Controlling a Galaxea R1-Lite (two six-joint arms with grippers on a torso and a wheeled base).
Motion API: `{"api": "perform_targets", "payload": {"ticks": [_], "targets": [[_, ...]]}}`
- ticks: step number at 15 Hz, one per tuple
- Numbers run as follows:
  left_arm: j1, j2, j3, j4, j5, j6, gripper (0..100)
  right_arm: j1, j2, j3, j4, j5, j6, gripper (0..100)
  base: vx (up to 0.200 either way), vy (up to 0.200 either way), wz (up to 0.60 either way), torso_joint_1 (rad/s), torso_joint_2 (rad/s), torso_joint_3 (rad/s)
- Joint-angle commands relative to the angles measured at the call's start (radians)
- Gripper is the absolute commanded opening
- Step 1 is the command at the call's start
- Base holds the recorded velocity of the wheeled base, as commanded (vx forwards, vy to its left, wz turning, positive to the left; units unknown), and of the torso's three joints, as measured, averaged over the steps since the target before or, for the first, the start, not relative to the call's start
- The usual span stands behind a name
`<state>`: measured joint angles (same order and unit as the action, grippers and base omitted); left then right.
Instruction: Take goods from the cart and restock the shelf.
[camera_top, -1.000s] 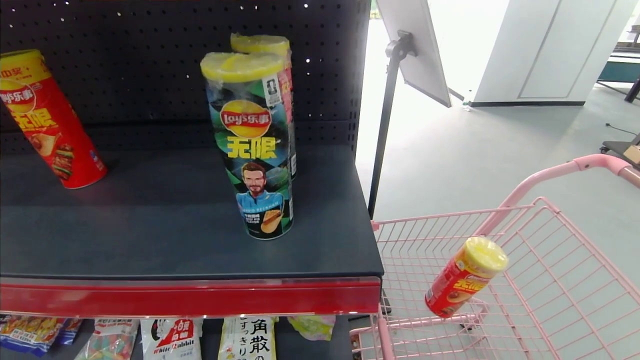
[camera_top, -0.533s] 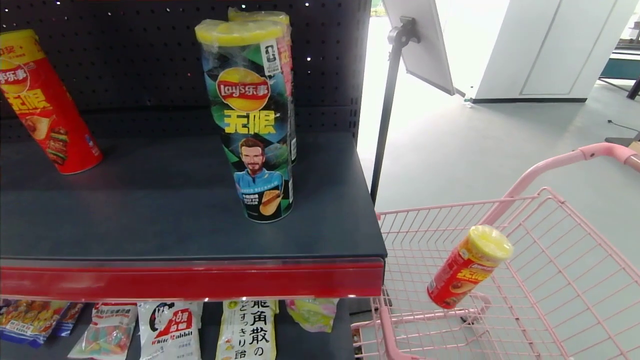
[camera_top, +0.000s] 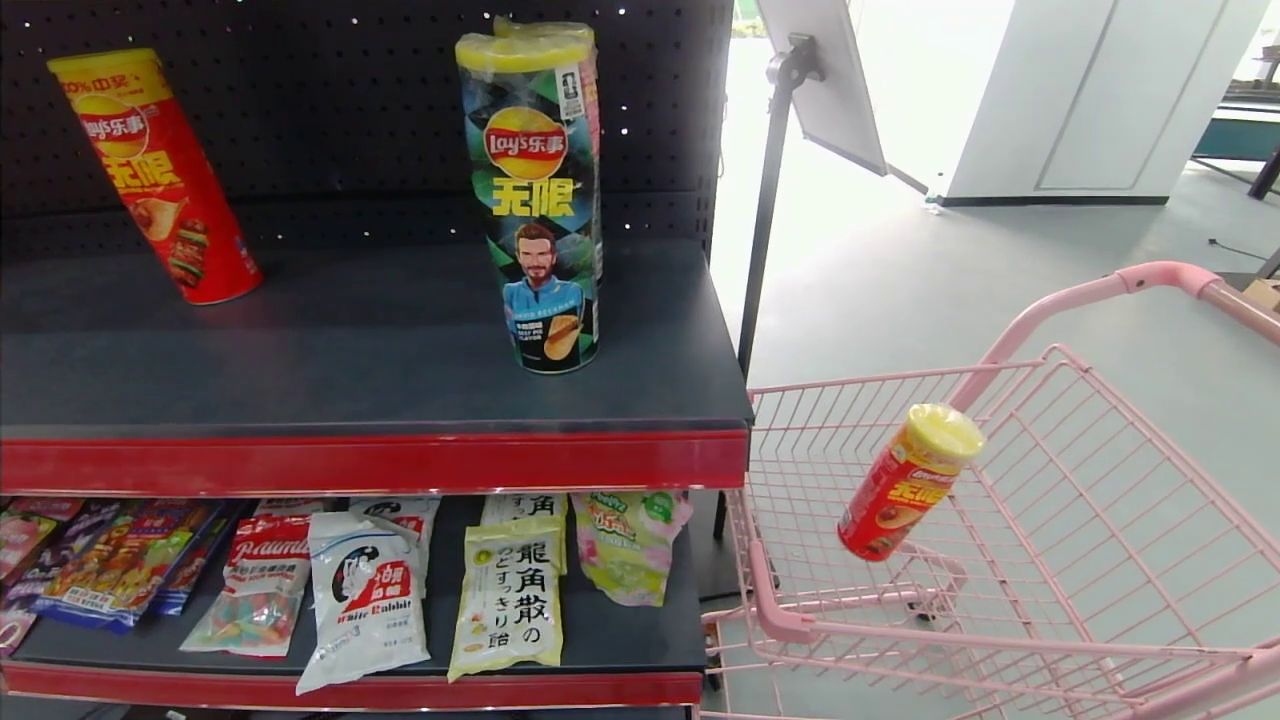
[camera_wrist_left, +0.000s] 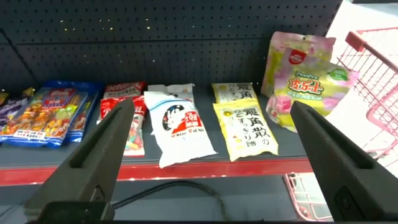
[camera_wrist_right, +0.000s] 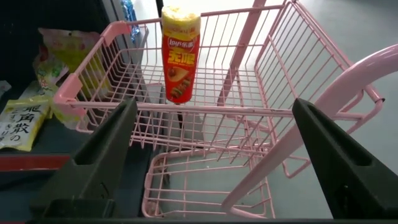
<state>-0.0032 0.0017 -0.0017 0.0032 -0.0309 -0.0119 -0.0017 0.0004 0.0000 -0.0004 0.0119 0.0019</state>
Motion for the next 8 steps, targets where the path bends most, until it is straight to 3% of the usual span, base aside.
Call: {"api": "perform_targets", "payload": {"ticks": [1, 8], "targets": [[0.000, 0.001, 0.000, 0.000, 0.000, 0.000, 100, 0.000, 0.001, 0.000, -0.001, 0.000, 0.000, 100, 0.000, 0.000, 0.00, 0.000, 0.00, 0.000], [0.000, 0.001, 0.000, 0.000, 0.000, 0.000, 100, 0.002, 0.000, -0.011, -0.013, 0.031, 0.000, 100, 0.000, 0.000, 0.00, 0.000, 0.00, 0.000]]}}
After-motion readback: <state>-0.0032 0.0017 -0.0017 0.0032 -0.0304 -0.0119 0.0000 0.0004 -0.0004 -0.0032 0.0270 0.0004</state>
